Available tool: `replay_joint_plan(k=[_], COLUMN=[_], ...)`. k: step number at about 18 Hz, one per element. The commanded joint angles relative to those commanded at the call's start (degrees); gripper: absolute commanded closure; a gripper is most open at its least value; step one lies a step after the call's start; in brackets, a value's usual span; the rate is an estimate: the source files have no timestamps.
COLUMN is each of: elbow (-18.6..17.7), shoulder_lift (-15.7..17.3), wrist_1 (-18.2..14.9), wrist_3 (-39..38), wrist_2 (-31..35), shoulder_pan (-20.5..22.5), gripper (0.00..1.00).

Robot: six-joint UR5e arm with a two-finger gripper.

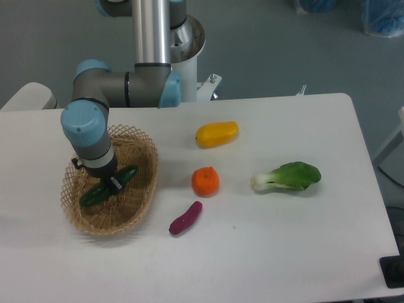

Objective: Pick up the cucumber from the basket
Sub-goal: 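Lift the cucumber out of the basket and carry it away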

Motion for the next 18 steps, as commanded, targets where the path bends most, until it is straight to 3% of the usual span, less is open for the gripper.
replay_joint_plan(k=[5, 11, 18], elbow=[2.5, 8.2, 12.0], shoulder_lift=[1.2, 0.8, 0.3], wrist_1=[-4.6, -6.6, -7.7], wrist_3=[0.4, 1.2, 15.7], wrist_2=[-0.3, -0.4, -0.4], shoulder_pan=[2.3, 6.1, 17.5], gripper=[0.76, 0.76, 0.76])
